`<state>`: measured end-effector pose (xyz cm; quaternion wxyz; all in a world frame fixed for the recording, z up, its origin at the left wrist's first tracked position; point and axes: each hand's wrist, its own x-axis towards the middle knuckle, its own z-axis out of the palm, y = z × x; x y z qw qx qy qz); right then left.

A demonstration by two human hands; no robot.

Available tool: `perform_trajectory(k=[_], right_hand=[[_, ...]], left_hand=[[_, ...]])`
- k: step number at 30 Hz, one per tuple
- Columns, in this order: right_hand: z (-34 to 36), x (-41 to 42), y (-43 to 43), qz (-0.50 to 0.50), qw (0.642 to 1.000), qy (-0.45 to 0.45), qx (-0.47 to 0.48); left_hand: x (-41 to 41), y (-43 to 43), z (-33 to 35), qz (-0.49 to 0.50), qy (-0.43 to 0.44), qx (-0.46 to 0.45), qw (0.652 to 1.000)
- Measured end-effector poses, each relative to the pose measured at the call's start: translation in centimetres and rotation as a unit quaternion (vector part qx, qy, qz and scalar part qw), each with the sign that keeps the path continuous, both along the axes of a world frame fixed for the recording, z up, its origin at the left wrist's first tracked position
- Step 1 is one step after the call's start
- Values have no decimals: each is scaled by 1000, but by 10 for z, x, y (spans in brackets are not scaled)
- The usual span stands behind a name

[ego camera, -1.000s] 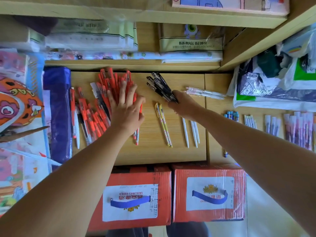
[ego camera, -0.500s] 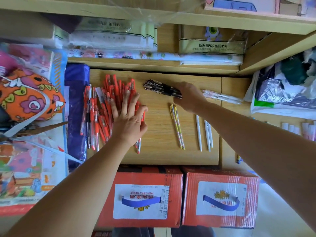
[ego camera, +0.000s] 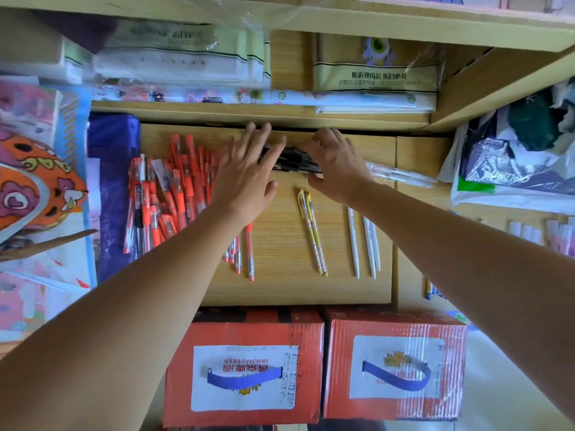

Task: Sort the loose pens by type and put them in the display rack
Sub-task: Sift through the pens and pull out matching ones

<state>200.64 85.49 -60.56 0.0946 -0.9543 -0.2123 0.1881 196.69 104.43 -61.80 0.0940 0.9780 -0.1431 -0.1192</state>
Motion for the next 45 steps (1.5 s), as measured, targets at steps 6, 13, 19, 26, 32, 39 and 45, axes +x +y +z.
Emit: perform_trajectory(k=[6, 13, 19, 26, 32, 39, 45], right_hand=[[-2, -6, -15, 4, 1000, -9, 16], [-5, -9, -21, 28, 999, -36, -21], [-5, -10, -19, 31, 998, -51, -25], [-8, -11, -21, 36, 998, -45, -11], [-5, -12, -21, 37, 998, -40, -17], [7, -10, -12, 23, 999, -19, -12], [28, -19, 25, 26, 997, -16, 74]], left_hand=[[3, -7, -8, 9, 28, -16, 999], [2, -8, -7, -1, -10, 18, 1000], [6, -14, -9, 14, 15, 37, 999], [4, -9, -5, 17, -8, 24, 1000], [1, -15, -4, 3, 5, 23, 1000], [-9, -3, 12, 40, -44, -20, 998], [-45, 25, 41, 128, -92, -71, 985]])
